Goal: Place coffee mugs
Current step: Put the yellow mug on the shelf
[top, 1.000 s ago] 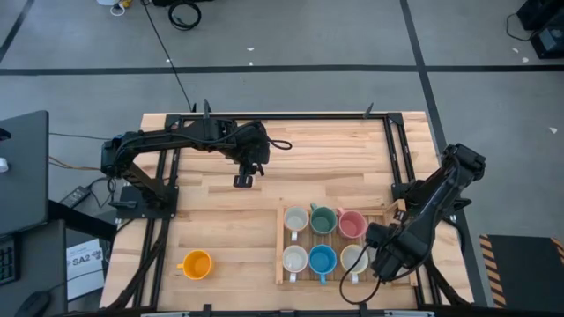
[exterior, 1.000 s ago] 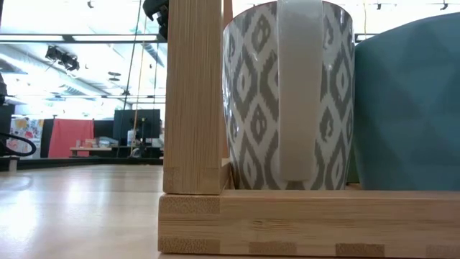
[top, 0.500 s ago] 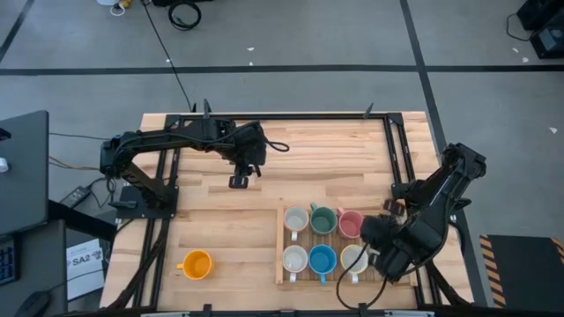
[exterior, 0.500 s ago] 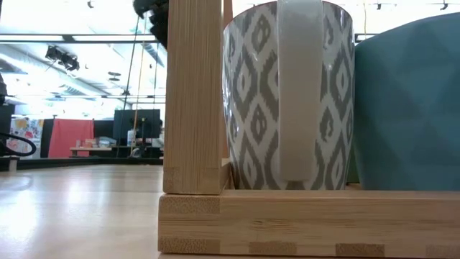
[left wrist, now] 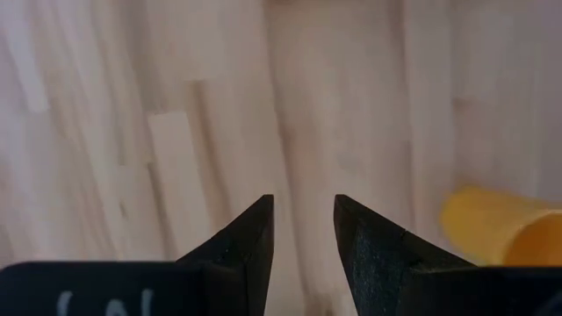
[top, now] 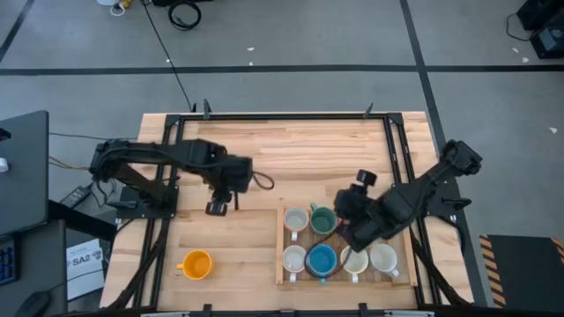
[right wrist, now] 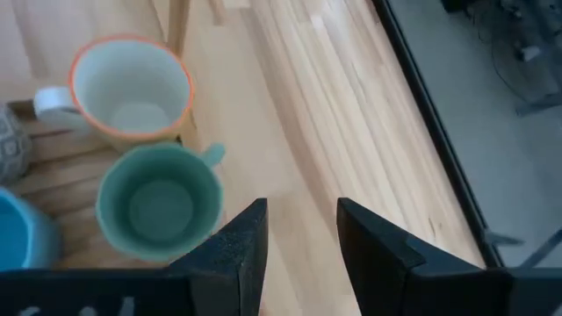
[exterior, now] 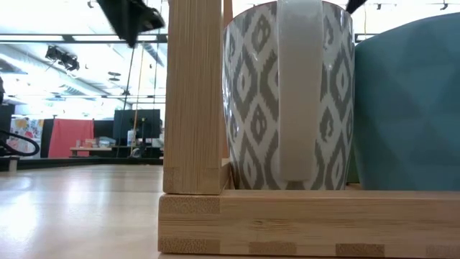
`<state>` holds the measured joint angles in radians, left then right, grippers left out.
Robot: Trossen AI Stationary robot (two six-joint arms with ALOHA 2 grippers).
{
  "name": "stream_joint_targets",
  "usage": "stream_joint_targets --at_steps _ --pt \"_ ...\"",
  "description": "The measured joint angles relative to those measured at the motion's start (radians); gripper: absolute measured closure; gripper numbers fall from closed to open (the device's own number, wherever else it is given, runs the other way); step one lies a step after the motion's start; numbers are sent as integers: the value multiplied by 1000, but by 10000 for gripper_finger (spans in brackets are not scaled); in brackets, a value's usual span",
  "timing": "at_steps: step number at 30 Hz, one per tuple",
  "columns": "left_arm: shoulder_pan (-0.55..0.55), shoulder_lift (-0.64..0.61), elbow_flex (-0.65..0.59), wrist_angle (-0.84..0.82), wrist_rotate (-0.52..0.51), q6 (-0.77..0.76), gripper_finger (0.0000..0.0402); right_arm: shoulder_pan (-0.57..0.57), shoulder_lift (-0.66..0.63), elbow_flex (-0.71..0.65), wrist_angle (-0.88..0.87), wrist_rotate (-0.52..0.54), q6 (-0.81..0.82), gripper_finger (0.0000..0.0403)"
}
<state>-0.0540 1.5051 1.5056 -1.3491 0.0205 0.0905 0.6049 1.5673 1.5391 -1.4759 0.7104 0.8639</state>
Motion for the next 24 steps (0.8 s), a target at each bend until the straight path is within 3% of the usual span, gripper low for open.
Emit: stream_joint_targets --at_steps 13,18,24 --pt "-304 -30 0 -101 -1 -383 274 -157 0 0 318 -180 -415 260" --pt "-445 -30 0 -100 -8 -585 273 -175 0 0 364 -211 -503 260" --pt "-596 -30 0 -99 -91 -799 273 -182 0 0 387 -214 -527 260"
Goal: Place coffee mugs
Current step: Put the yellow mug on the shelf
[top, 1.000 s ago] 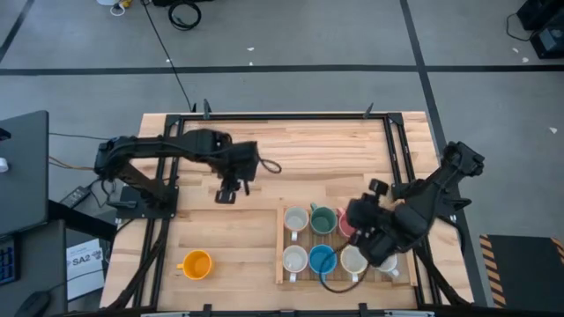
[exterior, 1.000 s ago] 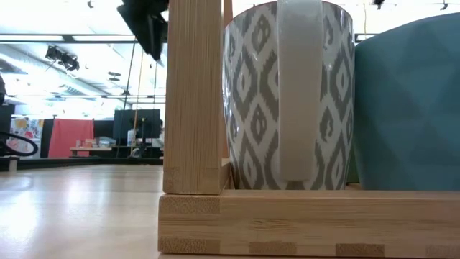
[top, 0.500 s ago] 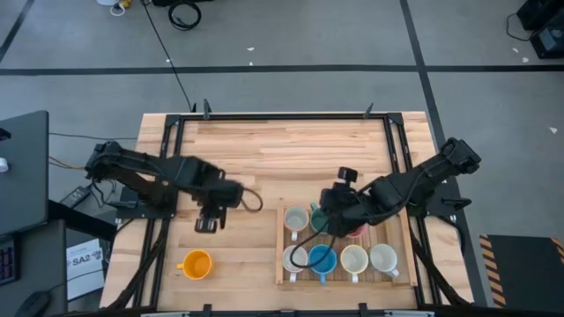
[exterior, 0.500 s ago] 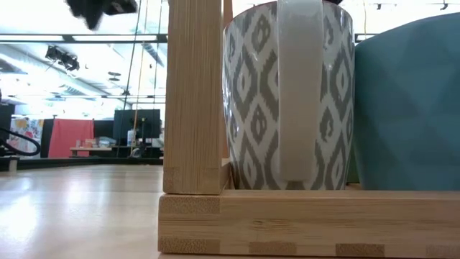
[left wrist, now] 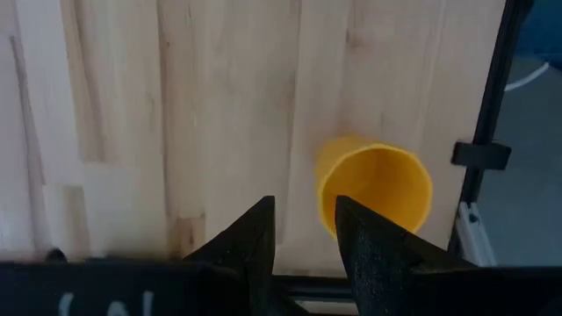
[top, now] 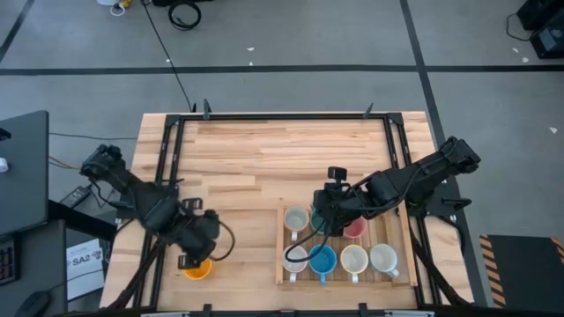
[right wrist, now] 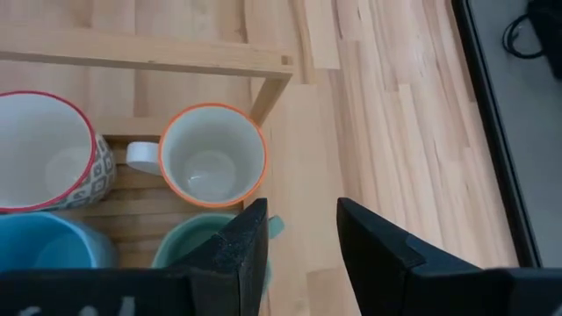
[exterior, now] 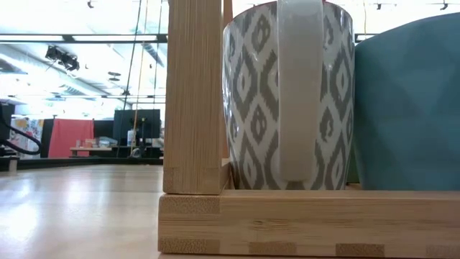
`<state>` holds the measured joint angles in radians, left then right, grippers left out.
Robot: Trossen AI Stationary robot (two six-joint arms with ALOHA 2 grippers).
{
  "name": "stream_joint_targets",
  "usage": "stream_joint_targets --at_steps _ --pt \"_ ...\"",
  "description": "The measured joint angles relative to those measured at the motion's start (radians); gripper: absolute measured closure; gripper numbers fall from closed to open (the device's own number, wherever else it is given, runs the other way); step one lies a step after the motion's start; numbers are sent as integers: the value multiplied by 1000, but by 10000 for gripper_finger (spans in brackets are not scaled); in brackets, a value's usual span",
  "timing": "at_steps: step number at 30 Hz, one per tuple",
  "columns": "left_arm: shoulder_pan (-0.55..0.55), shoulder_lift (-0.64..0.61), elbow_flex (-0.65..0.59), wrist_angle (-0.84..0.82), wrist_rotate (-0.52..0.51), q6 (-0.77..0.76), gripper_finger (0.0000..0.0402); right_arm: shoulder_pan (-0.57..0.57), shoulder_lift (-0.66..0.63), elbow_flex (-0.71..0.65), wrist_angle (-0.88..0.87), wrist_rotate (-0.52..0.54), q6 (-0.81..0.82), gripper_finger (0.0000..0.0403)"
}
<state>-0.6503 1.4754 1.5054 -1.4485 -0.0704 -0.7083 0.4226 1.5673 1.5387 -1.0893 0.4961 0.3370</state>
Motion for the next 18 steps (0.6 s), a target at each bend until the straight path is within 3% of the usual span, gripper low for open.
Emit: stream_joint_targets --at_steps 11,18 --pt "-151 1 0 -1 -11 -634 273 0 0 0 1 -3 0 260" --pt "-230 4 -59 -9 -3 -914 273 0 0 0 1 -14 0 260"
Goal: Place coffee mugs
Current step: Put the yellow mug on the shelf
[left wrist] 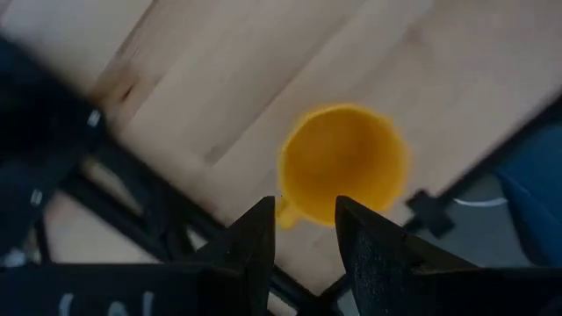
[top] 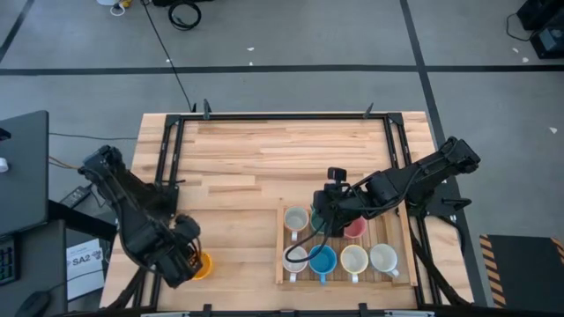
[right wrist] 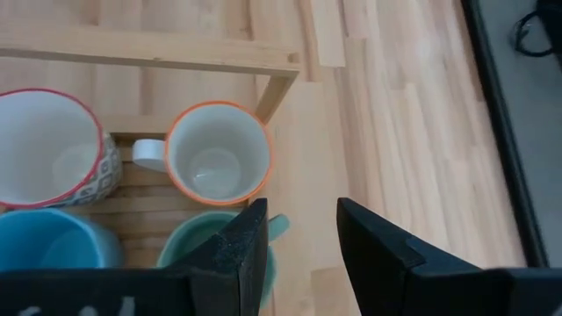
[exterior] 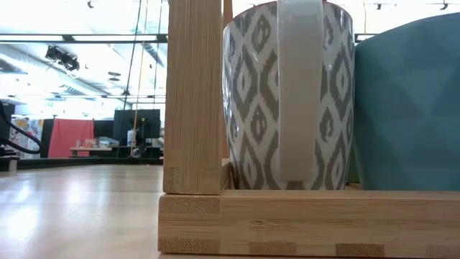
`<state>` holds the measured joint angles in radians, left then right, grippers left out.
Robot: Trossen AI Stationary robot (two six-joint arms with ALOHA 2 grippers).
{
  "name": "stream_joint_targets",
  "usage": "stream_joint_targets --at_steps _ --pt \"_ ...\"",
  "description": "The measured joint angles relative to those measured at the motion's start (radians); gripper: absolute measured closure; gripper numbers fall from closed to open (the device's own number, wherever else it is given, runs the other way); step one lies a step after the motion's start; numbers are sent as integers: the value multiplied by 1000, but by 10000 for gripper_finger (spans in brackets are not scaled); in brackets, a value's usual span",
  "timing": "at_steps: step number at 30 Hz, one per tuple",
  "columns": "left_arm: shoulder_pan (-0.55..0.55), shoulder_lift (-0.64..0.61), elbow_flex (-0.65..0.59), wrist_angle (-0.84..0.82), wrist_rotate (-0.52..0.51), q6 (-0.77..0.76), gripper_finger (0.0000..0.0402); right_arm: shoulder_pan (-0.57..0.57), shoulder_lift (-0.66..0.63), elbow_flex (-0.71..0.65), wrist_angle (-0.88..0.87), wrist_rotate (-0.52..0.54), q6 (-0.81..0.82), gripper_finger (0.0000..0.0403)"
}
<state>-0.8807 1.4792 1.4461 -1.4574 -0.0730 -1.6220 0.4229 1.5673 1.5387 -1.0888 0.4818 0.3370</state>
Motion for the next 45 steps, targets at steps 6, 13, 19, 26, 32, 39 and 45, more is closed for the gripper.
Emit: stream_joint_targets --at_steps 6,13,19,26,32,39,45 --pt "-44 0 -133 69 72 -151 273 0 0 0 2 -56 0 260" --pt "-50 0 -245 234 71 -174 273 0 0 0 4 -65 0 260" --pt "-50 0 -303 255 71 -206 273 0 0 0 4 -65 0 260" --pt "-50 1 -409 423 103 -225 273 0 0 0 4 -65 0 260" --pt "-50 1 -463 527 104 -189 273 0 0 0 4 -65 0 260" --pt "-46 1 -473 517 104 -172 282 0 0 0 4 -65 0 260" --pt "-18 1 -473 502 105 -98 341 0 0 0 4 -65 0 260"
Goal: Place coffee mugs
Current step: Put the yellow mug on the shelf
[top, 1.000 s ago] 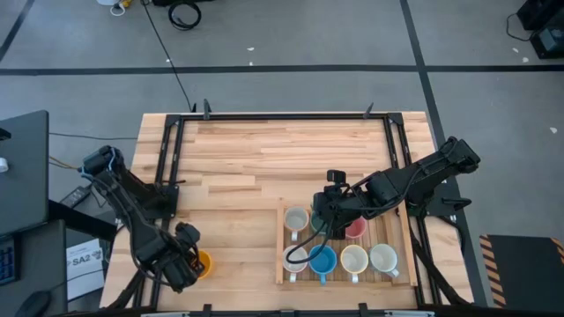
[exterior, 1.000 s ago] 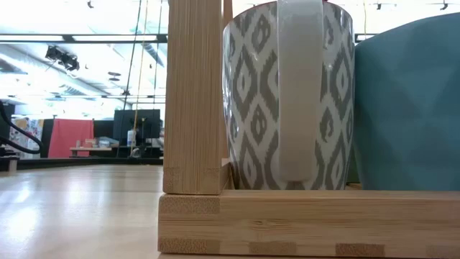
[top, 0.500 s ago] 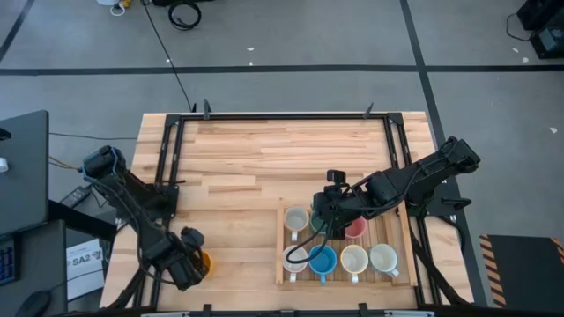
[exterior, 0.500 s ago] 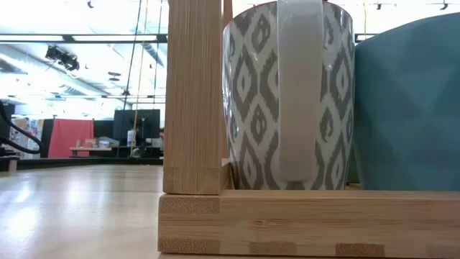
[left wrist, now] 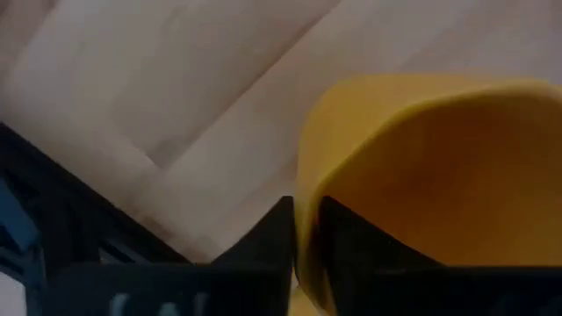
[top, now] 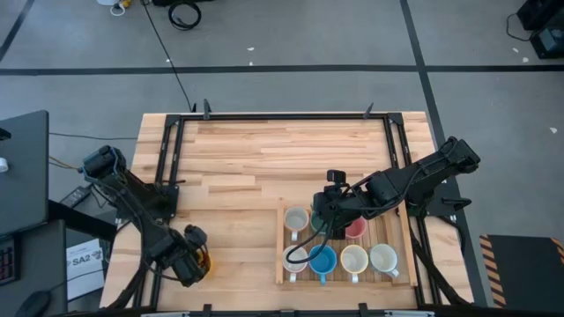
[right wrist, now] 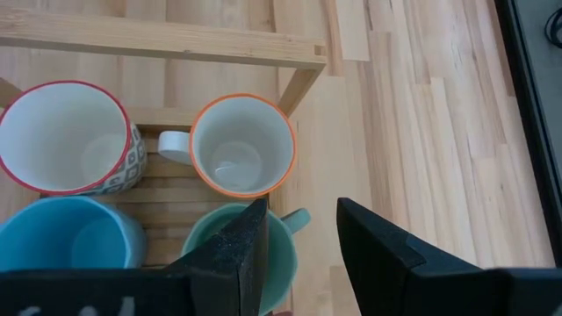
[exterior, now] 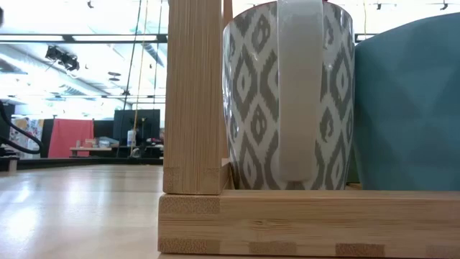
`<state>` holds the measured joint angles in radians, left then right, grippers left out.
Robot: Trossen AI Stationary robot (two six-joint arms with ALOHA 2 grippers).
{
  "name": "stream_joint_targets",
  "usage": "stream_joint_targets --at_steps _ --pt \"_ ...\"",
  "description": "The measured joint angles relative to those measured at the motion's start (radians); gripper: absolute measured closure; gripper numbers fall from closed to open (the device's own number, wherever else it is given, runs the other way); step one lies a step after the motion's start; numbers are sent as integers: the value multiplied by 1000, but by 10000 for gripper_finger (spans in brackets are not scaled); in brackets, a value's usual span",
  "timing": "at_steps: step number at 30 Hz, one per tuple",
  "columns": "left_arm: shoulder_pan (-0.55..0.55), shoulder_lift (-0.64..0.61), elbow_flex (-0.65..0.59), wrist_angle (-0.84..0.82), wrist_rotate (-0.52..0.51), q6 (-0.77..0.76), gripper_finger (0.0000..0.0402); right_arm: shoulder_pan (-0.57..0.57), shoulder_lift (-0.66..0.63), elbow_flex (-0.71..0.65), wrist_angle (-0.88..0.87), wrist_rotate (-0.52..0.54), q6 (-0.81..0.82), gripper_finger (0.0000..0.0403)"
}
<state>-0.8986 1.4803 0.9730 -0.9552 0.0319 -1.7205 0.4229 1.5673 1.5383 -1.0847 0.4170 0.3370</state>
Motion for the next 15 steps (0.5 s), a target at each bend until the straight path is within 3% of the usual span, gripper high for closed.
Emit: stream_joint_targets --at_steps 3,10,15 --pt "35 -3 2 1 6 85 376 0 0 0 0 0 0 260" --pt "155 -3 13 -23 0 382 377 0 0 0 0 0 0 260" --pt "281 -2 62 -130 -8 714 377 0 0 0 0 0 0 260"
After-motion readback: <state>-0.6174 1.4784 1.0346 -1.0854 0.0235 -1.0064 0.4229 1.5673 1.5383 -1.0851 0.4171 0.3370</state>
